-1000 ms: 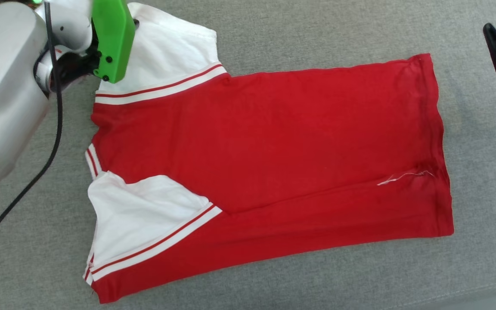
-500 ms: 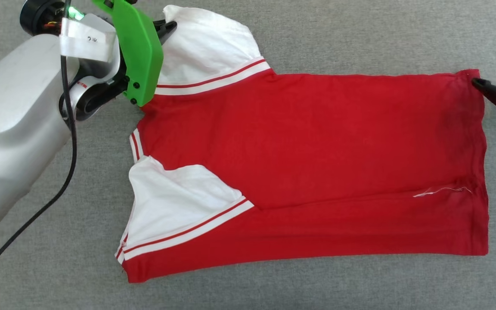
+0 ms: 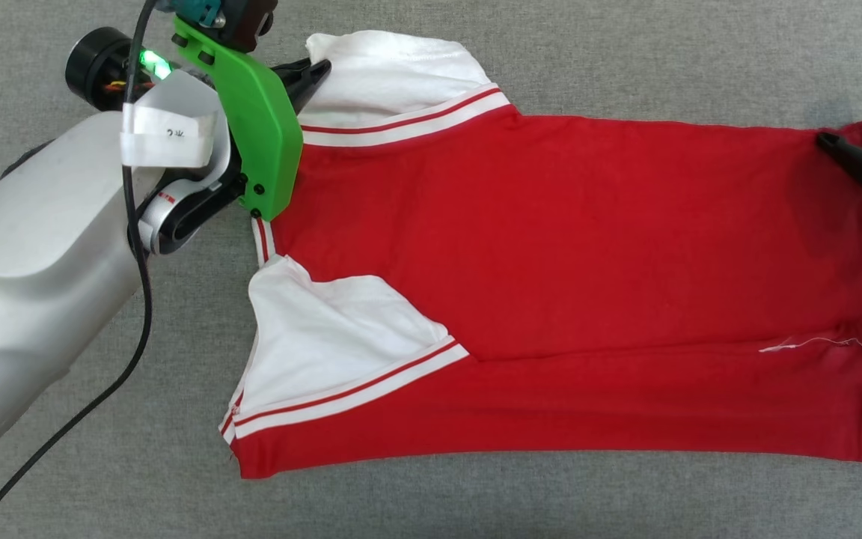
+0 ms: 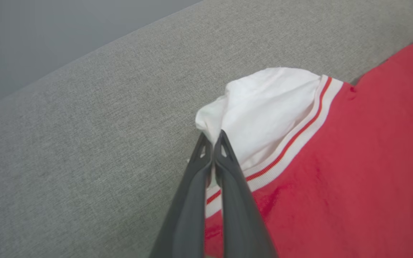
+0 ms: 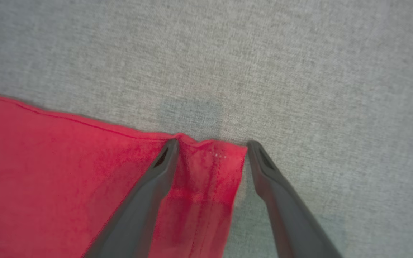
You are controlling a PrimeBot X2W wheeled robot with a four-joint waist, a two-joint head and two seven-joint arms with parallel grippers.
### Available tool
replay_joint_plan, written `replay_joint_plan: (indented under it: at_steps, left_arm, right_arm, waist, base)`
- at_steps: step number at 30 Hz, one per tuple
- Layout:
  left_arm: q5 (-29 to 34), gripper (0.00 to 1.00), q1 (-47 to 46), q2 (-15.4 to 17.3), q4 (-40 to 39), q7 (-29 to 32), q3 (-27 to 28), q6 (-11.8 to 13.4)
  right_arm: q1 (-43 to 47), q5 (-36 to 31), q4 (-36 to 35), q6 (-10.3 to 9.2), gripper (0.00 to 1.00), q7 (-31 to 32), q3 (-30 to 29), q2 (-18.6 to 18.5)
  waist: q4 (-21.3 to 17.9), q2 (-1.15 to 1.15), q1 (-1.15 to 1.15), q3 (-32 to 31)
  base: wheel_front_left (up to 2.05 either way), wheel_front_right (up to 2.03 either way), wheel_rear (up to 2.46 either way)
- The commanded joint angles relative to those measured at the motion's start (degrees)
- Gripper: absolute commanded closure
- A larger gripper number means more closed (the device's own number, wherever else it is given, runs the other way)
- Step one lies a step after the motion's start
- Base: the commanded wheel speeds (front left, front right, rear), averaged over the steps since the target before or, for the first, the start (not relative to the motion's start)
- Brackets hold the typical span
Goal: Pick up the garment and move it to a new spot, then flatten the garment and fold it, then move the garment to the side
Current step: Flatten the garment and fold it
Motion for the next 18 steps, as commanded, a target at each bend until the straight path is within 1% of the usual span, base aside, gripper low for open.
replay_joint_plan:
  at_steps: [1,2,6,11,14,18]
  left_arm:
    - [0.6,1.00,1.3,0.5,-0.1,-0.7,0.2,0.5]
    - [0.4,1.00,2.1,0.6,0.0,-1.5,0.2,0.7]
    - [0.1,1.00,4.2,0.9,0.3,-3.6,0.5,1.1]
    - [-0.4,1.00,8.1,2.1,-0.3,-5.8,0.1,1.9]
    - [-0.8,1.00,10.9,3.2,-1.2,-7.2,-0.1,2.5]
    - [-1.9,1.00,16.2,4.5,-3.7,-9.5,-0.5,4.1]
  right_arm:
    - [1.8,2.8,1.8,0.03,0.91,0.1,2.5,1.7]
    - [1.5,3.4,2.2,0.03,1.00,-2.1,3.0,1.2]
    - [1.5,4.7,2.6,0.03,1.00,-7.3,3.3,0.7]
    - [3.3,5.6,0.6,0.03,1.00,-14.4,5.1,-0.4]
    - [5.4,5.8,-0.9,0.03,1.00,-17.7,6.6,-1.6]
    - [9.1,6.4,-3.1,0.03,1.00,-22.7,7.6,-2.9]
  waist:
    - [-0.3,0.00,0.00,-0.5]
    - [-0.5,0.00,0.00,-1.4]
    - [-1.1,0.00,0.00,-3.8]
    - [-1.7,0.00,0.00,-7.7]
    - [-1.9,0.00,0.00,-10.3]
    - [-2.0,0.00,0.00,-13.8]
  base:
    - [0.00,0.00,0.00]
    - [0.00,0.00,0.00]
    - [0.00,0.00,0.00]
    - [0.00,0.00,0.00]
    - [0.00,0.00,0.00]
    - [0.00,0.00,0.00]
